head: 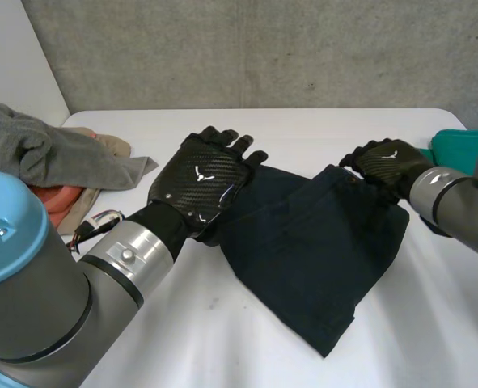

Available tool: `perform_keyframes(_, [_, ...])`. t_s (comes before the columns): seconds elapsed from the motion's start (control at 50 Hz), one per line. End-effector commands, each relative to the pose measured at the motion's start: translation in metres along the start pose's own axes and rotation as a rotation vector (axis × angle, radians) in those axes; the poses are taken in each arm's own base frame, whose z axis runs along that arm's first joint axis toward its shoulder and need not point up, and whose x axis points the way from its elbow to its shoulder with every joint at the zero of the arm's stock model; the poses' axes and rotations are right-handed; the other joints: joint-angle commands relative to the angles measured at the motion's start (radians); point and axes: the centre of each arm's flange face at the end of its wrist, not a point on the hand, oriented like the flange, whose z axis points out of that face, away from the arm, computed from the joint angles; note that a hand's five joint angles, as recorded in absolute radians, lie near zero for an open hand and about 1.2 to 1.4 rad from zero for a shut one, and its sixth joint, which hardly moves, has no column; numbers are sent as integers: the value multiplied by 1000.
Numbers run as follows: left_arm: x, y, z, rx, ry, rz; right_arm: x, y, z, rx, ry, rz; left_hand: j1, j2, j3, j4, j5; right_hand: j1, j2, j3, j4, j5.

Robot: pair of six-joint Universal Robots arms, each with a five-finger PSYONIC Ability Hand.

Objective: Fold the laundry.

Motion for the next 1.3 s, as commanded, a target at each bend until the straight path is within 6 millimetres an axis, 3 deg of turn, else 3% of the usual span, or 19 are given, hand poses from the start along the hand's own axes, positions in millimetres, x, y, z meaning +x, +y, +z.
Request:
perform_keyframes(0.02, [26, -19, -5, -2, 177, -6, 23, 7, -8, -49, 3, -120, -29, -27, -38, -27, -48, 144, 176, 163, 162, 153])
perform_keyframes(0.14, [69, -8, 7, -83, 364, 13, 34, 30, -10, -119, -61, -240, 57, 59, 48, 59, 38, 264, 297, 284, 282, 274])
perform_keyframes(0.3, [113, 35, 39, -242, 467, 161, 30, 69, 8, -81, -132, -273, 104, 106, 95, 106, 85, 273, 306, 292, 291, 283])
perform_keyframes(0.54, [134, 60, 52, -306, 469, 237, 29, 107, 40, -32, -79, -323, 122, 123, 112, 124, 102, 317, 350, 336, 335, 327])
perform_keyframes(0.6, [135, 59, 54, -297, 464, 235, 29, 110, 43, -30, -71, -319, 280, 281, 270, 281, 260, 487, 519, 506, 505, 496])
perform_keyframes(0.62, [136, 57, 55, -290, 459, 232, 32, 111, 45, -21, -58, -318, 574, 576, 565, 576, 555, 766, 799, 786, 785, 776])
perform_keyframes(0.68, [134, 52, 58, -264, 434, 219, 33, 111, 48, -5, -42, -304, 1190, 1192, 1181, 1192, 1171, 1100, 1133, 1119, 1118, 1110])
perform_keyframes(0.74, [134, 49, 61, -246, 410, 209, 34, 110, 51, 11, -23, -266, 1193, 1195, 1184, 1195, 1174, 1145, 1178, 1165, 1164, 1155])
perform_keyframes(0.82, [118, 41, 65, -245, 332, 202, 38, 101, 47, 13, 2, -218, 1193, 1195, 1184, 1195, 1174, 1145, 1178, 1165, 1164, 1155])
perform_keyframes(0.9, [67, 13, 67, -227, 156, 143, 52, 73, 32, 33, 54, -148, 1193, 1195, 1184, 1195, 1174, 1145, 1178, 1165, 1164, 1155])
perform_keyframes(0.92, [43, -1, 64, -204, 81, 93, 55, 55, 21, 38, 71, -124, 1193, 1195, 1184, 1195, 1174, 1145, 1178, 1165, 1164, 1155])
perform_keyframes(0.96, [16, -18, 58, -167, -7, 28, 59, 35, 7, 47, 96, -112, 1193, 1195, 1184, 1195, 1174, 1145, 1178, 1165, 1164, 1155])
perform_keyframes(0.98, [-11, -30, 51, -137, -87, -38, 62, 24, -1, 53, 109, -104, 1193, 1195, 1184, 1195, 1174, 1145, 1178, 1165, 1164, 1155])
perform_keyframes(1.0, [-23, -35, 47, -125, -121, -72, 67, 1, -20, 60, 130, -96, 1193, 1195, 1184, 1195, 1174, 1145, 1178, 1165, 1164, 1155])
perform_keyframes(1.06, [-56, -48, 33, -74, -198, -187, 72, -36, -54, 79, 149, -97, 1193, 1195, 1184, 1195, 1174, 1145, 1178, 1165, 1164, 1155])
perform_keyframes(1.12, [-67, -49, 25, -59, -209, -250, 72, -53, -71, 78, 150, -86, 1193, 1195, 1184, 1195, 1174, 1145, 1178, 1165, 1164, 1155])
perform_keyframes(1.18, [-74, -37, 21, -86, -200, -326, 56, -71, -90, 46, 99, -78, 1193, 1195, 1184, 1195, 1174, 1145, 1178, 1165, 1164, 1155])
perform_keyframes(1.24, [-75, -29, 21, -110, -193, -351, 41, -74, -98, -10, 66, -79, 1193, 1195, 1184, 1195, 1174, 1145, 1178, 1165, 1164, 1155])
perform_keyframes(1.3, [-72, -2, 32, -183, -188, -370, 24, -64, -96, -112, 18, -82, 1193, 1195, 1184, 1195, 1174, 1145, 1178, 1165, 1164, 1155])
